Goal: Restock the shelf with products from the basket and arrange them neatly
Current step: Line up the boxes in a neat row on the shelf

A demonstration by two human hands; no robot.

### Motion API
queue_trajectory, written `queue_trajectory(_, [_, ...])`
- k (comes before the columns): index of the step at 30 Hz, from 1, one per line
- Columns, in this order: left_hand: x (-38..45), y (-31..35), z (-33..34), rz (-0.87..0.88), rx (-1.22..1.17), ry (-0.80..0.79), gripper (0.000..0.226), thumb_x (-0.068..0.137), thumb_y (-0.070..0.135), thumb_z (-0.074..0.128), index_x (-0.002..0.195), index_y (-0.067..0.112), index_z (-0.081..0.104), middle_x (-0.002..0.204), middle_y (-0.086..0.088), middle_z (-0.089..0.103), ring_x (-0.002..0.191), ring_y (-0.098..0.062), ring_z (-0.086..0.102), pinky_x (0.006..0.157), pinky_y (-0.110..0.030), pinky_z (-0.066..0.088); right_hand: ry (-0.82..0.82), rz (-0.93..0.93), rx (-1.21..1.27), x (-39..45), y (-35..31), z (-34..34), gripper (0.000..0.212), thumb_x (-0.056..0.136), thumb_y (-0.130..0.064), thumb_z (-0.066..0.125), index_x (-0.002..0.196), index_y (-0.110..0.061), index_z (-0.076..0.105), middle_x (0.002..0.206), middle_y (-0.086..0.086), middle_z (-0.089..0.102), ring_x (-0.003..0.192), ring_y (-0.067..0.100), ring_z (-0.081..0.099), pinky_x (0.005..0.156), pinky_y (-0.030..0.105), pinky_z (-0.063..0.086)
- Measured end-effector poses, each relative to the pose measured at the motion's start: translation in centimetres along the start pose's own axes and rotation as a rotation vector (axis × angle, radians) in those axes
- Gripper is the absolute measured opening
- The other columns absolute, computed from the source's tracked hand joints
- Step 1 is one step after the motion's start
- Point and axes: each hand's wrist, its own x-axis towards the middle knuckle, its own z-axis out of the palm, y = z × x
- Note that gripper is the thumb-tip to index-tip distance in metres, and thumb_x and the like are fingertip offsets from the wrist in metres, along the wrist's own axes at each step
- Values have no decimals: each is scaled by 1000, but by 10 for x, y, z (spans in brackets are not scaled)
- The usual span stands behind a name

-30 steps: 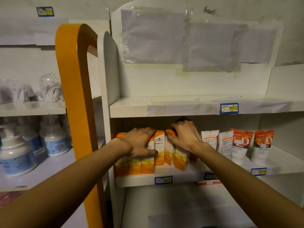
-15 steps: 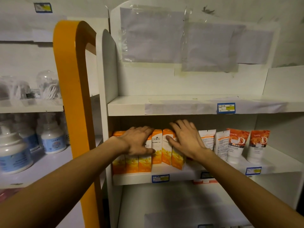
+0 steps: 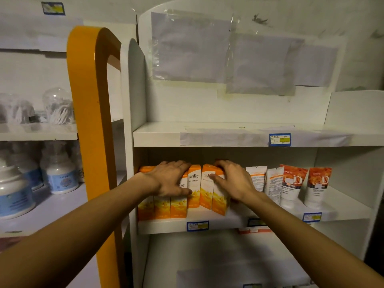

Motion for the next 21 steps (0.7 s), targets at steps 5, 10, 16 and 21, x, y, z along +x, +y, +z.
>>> queue_trajectory(5, [-4,1,-1,5,-10,11,91,87,62,60,157,23,18,160,-4,31,146,-25,31,122,-47,19,-56,40,176,-1,8,-7,47,88,-44,67,131,-26,57,123,-2,66,103,15,64,86,39,57])
queue_trajectory(10, [-3,1,-1,6,-17,18,89,87,59,62,157,24,18,159,-4,32,145,-25,33,121,-47,19,-86,78,350,-6,20,-15,50,84,-36,75,130,-26,59,117,-3,68,94,8,67,82,36,60])
queue_trajectory(16, [-1,-2,1,14,-54,41,84,87,54,65,154,25,24,152,-2,42,139,-23,41,119,-48,25,-195,97,558,-8,14,-20,47,83,-25,77,127,-25,60,112,-8,63,92,8,67,70,21,58])
queue_trajectory(21, [1,-4,3,10,-73,42,84,86,55,66,154,26,25,151,0,44,139,-23,41,119,-50,25,-184,110,575,1,6,-10,45,78,-31,81,119,-34,62,114,-8,63,99,11,66,79,32,61])
